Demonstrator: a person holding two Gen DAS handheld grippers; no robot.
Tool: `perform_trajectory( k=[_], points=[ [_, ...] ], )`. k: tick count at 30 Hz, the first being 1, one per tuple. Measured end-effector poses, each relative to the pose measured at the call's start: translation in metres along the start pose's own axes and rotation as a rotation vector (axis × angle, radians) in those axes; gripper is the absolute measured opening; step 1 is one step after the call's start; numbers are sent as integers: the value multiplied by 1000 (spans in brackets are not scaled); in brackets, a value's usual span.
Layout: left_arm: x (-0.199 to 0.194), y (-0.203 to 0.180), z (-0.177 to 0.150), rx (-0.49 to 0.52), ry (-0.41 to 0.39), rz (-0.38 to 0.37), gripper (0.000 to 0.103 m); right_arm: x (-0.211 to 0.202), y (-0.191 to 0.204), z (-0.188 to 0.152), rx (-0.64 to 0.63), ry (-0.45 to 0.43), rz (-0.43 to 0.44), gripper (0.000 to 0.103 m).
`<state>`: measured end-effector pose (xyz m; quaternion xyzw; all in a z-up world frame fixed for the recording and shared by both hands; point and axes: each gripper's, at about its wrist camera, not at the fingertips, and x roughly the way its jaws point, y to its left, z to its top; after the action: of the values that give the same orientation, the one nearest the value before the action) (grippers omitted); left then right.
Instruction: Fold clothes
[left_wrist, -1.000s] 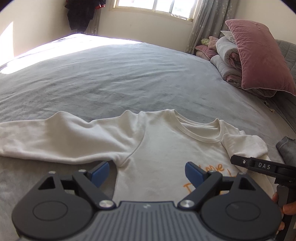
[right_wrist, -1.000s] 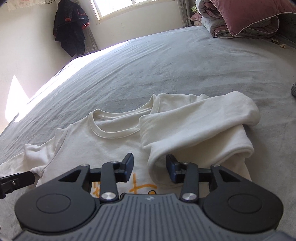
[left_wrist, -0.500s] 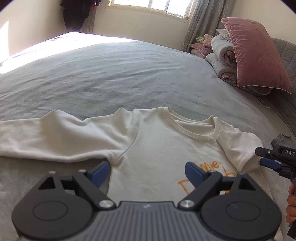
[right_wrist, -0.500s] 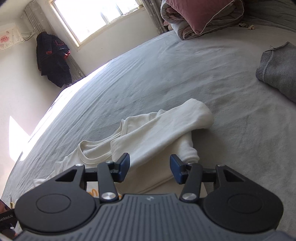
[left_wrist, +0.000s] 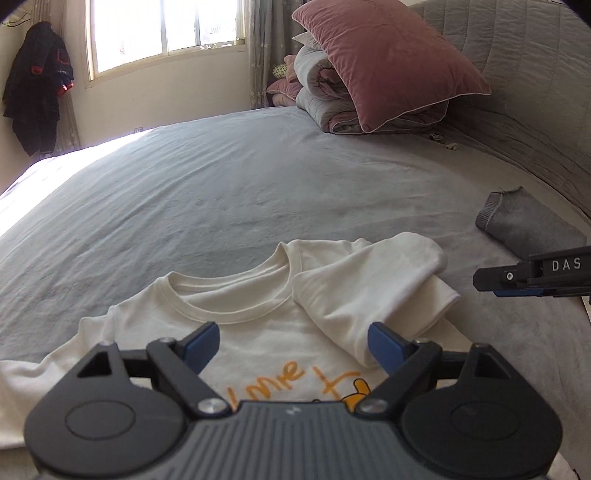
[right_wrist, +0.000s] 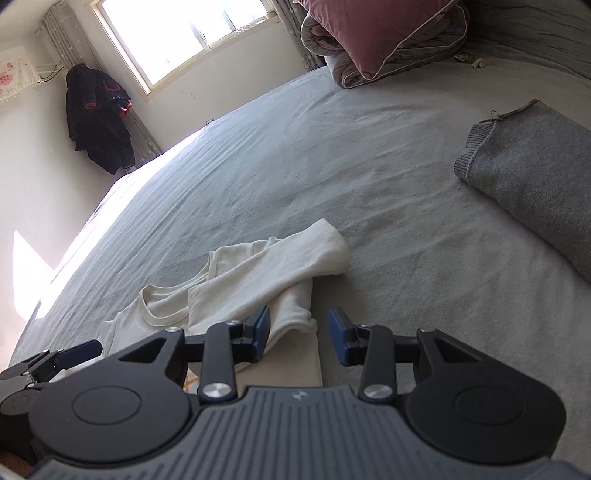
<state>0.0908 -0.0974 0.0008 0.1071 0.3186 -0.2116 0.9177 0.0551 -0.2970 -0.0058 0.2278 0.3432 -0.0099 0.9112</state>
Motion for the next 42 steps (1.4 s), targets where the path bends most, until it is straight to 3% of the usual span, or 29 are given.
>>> perform_trajectory(
  k=[8, 14, 17, 21, 25, 31, 42],
  points=[
    [53, -72, 32, 158, 24, -55, 82, -2, -30, 9, 26, 75, -135, 40],
    [84, -109, 34, 280, 58, -100, 76, -10, -49, 16, 84, 72, -137, 40],
    [98, -117, 35, 293, 68, -70, 66, -13, -53, 18, 104, 65, -134, 40],
    [104, -105, 41, 201, 44, -36, 39, -15, -52, 19, 107, 61, -120, 40],
    [88, -76, 45, 34, -27, -81, 17, -14, -49, 19, 109, 63, -97, 40],
    [56, -34, 45, -145, -133, -87, 14, -10, -43, 17, 98, 74, -82, 40],
    [-3, 43, 34, -293, -238, -11, 13, 1, -26, 9, 21, 105, -82, 40]
  ],
)
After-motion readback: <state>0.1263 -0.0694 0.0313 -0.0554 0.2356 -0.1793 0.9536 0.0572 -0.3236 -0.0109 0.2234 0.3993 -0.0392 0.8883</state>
